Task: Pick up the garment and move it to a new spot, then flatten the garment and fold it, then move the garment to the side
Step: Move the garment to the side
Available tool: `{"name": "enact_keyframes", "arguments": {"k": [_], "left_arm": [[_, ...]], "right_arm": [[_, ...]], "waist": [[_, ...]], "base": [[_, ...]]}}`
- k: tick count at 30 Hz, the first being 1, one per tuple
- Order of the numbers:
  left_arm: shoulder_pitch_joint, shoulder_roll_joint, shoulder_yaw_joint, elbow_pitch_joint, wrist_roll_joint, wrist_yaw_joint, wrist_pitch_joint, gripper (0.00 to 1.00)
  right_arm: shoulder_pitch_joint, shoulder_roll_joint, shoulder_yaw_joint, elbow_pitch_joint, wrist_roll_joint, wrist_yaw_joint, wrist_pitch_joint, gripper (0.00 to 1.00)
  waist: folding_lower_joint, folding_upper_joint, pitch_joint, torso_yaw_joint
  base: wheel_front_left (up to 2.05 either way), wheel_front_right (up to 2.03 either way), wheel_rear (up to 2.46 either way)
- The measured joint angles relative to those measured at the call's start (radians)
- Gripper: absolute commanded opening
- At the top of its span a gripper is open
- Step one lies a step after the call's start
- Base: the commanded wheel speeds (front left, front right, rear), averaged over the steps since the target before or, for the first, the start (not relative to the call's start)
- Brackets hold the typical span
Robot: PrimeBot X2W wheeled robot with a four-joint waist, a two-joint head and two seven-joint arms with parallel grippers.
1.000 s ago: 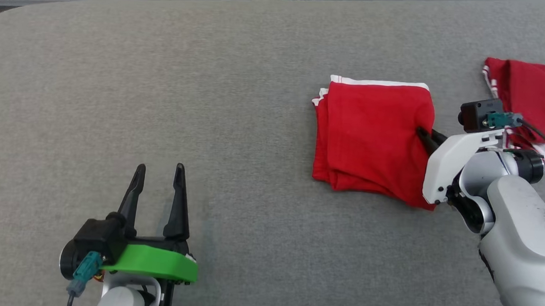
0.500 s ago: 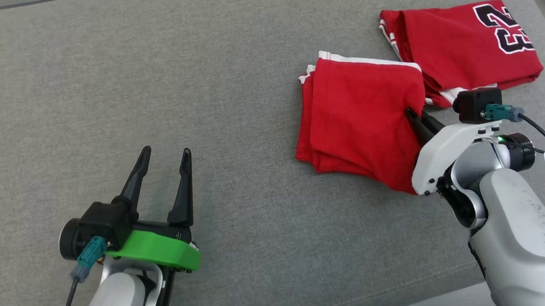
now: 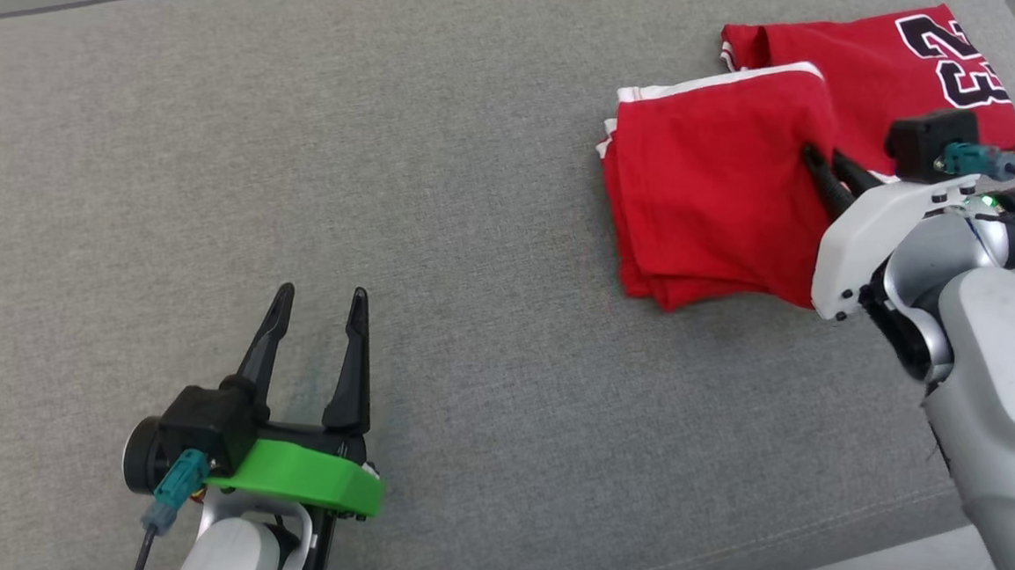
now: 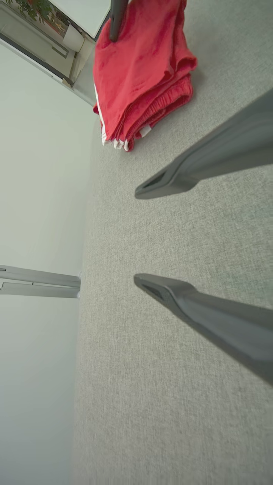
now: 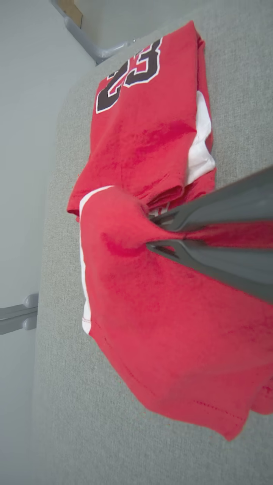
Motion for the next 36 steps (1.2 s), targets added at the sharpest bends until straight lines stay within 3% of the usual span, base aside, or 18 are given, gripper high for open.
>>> {"name": "enact_keyframes", "arguments": {"k": [7,14,30,36], "left_arm": [[0.018,-0.004,-0.007,0.000,-0.012,0.007,-0.008,1.00],[0.018,-0.002,-0.014,-0.016,-0.012,0.010,-0.008,1.00],[0.000,0.019,-0.032,-0.054,-0.002,0.014,0.009,1.00],[-0.010,0.028,-0.038,-0.062,0.006,0.019,0.014,1.00]], "right_arm": [[-0.046,-0.114,0.014,-0.040,-0.037,0.000,0.086,0.00],[-0.102,-0.215,-0.008,0.018,-0.037,0.000,0.139,0.00],[-0.219,-0.364,-0.014,0.197,-0.042,0.000,0.064,0.00],[-0.218,-0.377,-0.040,0.306,-0.066,0.000,0.026,0.00]], "waist": [[0.0000,0.0000,-0.037,0.053],[0.0000,0.0000,-0.033,0.104],[0.0000,0.0001,0.058,0.176],[0.0000,0.0000,0.088,0.190]], "base": [[0.00,0.00,0.00],[0.00,0.00,0.00],[0.00,0.00,0.00],[0.00,0.00,0.00]]}}
